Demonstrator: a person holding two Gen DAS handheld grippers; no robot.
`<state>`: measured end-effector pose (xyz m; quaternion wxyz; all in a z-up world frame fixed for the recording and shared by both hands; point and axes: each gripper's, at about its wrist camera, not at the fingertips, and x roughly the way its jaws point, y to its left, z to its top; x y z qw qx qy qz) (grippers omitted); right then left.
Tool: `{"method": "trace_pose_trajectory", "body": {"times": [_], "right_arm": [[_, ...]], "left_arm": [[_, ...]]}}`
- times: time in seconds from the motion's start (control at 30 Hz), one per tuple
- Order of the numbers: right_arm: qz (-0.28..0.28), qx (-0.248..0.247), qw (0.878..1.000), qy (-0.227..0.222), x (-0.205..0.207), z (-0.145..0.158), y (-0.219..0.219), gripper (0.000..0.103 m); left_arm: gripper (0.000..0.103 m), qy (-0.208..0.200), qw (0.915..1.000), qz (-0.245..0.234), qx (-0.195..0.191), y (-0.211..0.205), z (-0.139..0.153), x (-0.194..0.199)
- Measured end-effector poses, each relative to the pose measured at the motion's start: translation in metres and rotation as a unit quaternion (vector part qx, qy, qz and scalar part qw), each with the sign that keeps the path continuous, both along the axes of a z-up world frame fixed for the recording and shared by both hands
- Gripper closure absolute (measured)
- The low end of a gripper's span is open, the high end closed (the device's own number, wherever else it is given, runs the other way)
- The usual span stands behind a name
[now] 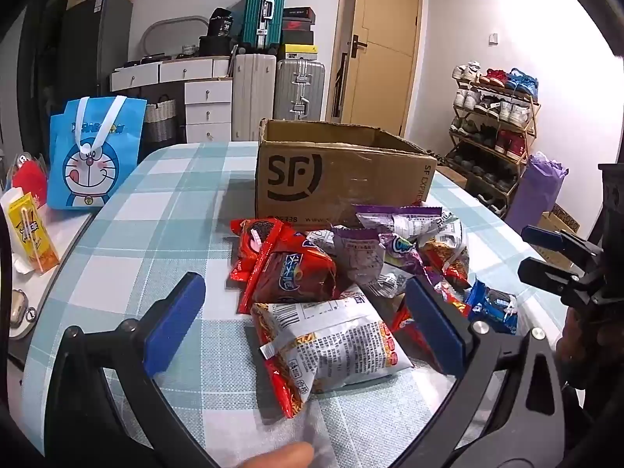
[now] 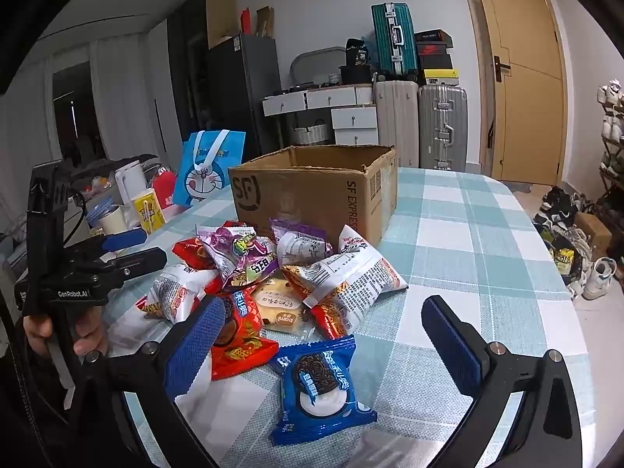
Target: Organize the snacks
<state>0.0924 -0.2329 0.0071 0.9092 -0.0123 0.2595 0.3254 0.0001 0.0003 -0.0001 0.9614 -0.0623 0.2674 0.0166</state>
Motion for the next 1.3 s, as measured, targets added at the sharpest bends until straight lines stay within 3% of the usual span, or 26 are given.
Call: {"method": "trace_pose_trajectory", "body": {"times": [1.3], "right_arm": [[0.0, 0.001, 1.0, 0.01, -0.001, 0.002, -0.002, 0.0]], "left_arm": [[0.001, -0.002, 1.0, 0.0, 0.007, -0.002, 0.001, -0.002]]}}
